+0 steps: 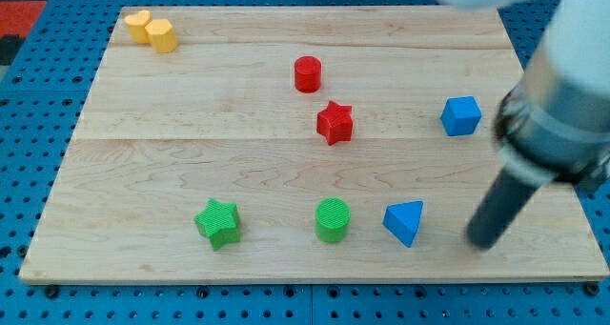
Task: Place the blue triangle horizontally to the blue cube
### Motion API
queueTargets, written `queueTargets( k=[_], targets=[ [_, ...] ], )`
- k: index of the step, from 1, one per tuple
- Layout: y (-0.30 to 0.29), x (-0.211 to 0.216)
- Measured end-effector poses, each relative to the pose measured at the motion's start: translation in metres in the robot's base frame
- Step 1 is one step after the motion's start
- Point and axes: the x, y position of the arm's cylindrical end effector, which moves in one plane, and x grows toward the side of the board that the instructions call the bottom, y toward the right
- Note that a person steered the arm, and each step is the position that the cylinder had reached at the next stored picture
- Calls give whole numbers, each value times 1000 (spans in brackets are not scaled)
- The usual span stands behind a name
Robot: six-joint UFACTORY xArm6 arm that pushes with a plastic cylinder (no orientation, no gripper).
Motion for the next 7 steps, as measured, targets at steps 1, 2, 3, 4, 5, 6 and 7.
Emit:
queueTargets(
  k=[1,2,3,4,5,6,7],
  targets=[
    [-74,-6],
    [-46,-36],
    [-5,-35],
    [6,8],
    [30,-31],
    [53,-86],
    [36,-126]
  ],
)
